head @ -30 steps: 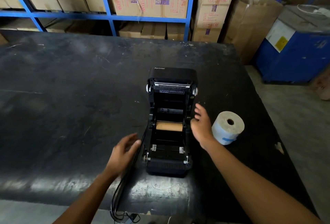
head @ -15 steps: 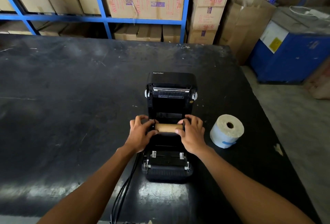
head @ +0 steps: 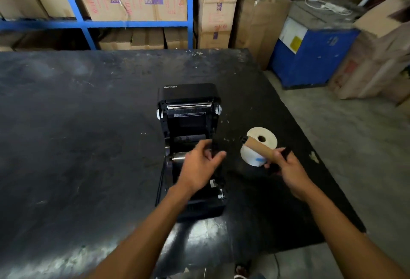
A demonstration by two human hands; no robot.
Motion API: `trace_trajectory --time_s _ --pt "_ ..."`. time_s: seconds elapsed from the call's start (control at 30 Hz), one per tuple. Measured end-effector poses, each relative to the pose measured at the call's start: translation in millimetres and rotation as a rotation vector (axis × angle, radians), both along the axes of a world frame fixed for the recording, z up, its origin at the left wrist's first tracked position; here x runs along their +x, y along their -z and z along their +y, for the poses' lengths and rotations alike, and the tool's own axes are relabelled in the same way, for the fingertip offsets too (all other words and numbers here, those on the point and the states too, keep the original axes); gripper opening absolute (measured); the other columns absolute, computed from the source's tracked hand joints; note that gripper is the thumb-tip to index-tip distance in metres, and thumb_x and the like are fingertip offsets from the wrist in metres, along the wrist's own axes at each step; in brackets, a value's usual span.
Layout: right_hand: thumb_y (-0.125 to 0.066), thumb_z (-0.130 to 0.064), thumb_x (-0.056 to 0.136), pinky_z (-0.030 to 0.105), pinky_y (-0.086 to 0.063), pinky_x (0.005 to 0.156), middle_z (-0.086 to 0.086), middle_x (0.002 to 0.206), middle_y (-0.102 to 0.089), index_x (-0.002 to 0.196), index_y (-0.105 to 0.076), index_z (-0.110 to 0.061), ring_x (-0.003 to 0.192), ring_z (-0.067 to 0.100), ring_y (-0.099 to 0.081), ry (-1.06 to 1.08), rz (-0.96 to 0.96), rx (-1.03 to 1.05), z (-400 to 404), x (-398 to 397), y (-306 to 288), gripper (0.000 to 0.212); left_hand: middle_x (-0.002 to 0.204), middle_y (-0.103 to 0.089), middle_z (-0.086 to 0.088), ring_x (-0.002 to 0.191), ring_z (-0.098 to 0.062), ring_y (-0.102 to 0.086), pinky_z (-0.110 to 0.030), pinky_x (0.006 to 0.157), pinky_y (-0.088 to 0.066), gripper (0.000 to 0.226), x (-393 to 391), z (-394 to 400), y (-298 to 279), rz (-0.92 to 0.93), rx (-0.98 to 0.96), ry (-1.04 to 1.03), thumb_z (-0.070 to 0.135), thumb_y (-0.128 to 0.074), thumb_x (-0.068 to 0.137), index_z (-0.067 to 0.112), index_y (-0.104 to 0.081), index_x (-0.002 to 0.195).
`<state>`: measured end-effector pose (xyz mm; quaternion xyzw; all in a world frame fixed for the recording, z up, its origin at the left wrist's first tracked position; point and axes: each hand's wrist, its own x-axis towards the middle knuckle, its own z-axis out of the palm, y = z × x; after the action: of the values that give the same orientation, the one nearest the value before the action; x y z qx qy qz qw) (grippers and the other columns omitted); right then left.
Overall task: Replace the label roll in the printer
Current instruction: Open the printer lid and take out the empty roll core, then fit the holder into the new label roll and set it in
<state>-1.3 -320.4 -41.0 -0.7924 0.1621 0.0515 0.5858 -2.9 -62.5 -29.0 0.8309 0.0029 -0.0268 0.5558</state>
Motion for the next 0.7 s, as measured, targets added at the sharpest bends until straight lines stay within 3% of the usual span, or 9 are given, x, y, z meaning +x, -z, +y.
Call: trace_trajectory --time_s 0.1,0.17,0.23,0.33,0.53,0.7 --pt "-0.039 -0.028 0.102 0.049 -0.051 0.09 0.013 0.101 -0.065 0.112 -0.055 -0.017 0.099 0.03 -0.064 0.145 0.003 0.043 -16.0 -15.7 2.2 0.021 0.09 -0.071 -0.003 0.085 -0.02 -0.069 -0.036 0.08 -0.057 0.05 -21.9 -61.1 19.4 0.125 0.183 0.123 0.049 -0.071 0.08 0.021 -0.05 0.115" --pt "-0.039 -0.029 0.102 0.042 -0.051 0.081 0.011 0.102 -0.064 0.113 -0.055 -0.018 0.096 0.027 -0.065 0.184 0.019 0.055 -24.0 -21.7 6.7 0.022 0.114 -0.066 -0.012 0.103 -0.031 -0.066 -0.044 0.091 -0.056 0.054 -34.1 -93.3 38.7 0.243 0.269 0.182 0.047 -0.07 0.081 0.019 -0.044 0.119" --pt "-0.039 -0.029 0.102 0.036 -0.049 0.072 0.009 0.103 -0.063 0.116 -0.054 -0.018 0.095 0.024 -0.065 0.196 0.039 0.063 -28.8 -22.8 12.8 0.023 0.123 -0.061 -0.018 0.112 -0.036 -0.062 -0.047 0.095 -0.054 0.061 -36.6 -115.8 54.1 0.309 0.335 0.182 0.041 -0.069 0.085 0.015 -0.034 0.129" --pt "-0.039 -0.03 0.102 0.035 -0.049 0.071 0.009 0.103 -0.062 0.112 -0.054 -0.022 0.095 0.023 -0.065 0.178 0.075 0.075 -31.1 -21.5 19.8 0.019 0.124 -0.061 -0.022 0.113 -0.039 -0.062 -0.047 0.091 -0.052 0.063 -27.0 -134.1 63.5 0.315 0.458 0.134 0.034 -0.064 0.09 0.008 -0.028 0.135" --pt "-0.041 -0.026 0.102 0.032 -0.05 0.068 0.01 0.096 -0.064 0.107 -0.055 -0.017 0.087 0.021 -0.065 0.105 0.106 0.119 -41.5 -28.3 36.8 0.017 0.129 -0.061 -0.017 0.121 -0.035 -0.059 -0.042 0.093 -0.05 0.041 -18.4 -151.1 78.4 0.4 0.738 0.186 0.033 -0.055 0.097 0.004 -0.05 0.126" --pt "-0.042 -0.024 0.102 0.032 -0.049 0.069 0.009 0.088 -0.062 0.104 -0.055 -0.013 0.079 0.018 -0.065 0.014 0.106 0.159 -48.6 -27.2 53.4 0.017 0.125 -0.067 -0.01 0.113 -0.028 -0.065 -0.035 0.082 -0.046 0.037 -21.4 -152.3 87.1 0.377 1.051 0.29 0.035 -0.045 0.1 0.009 -0.059 0.123"
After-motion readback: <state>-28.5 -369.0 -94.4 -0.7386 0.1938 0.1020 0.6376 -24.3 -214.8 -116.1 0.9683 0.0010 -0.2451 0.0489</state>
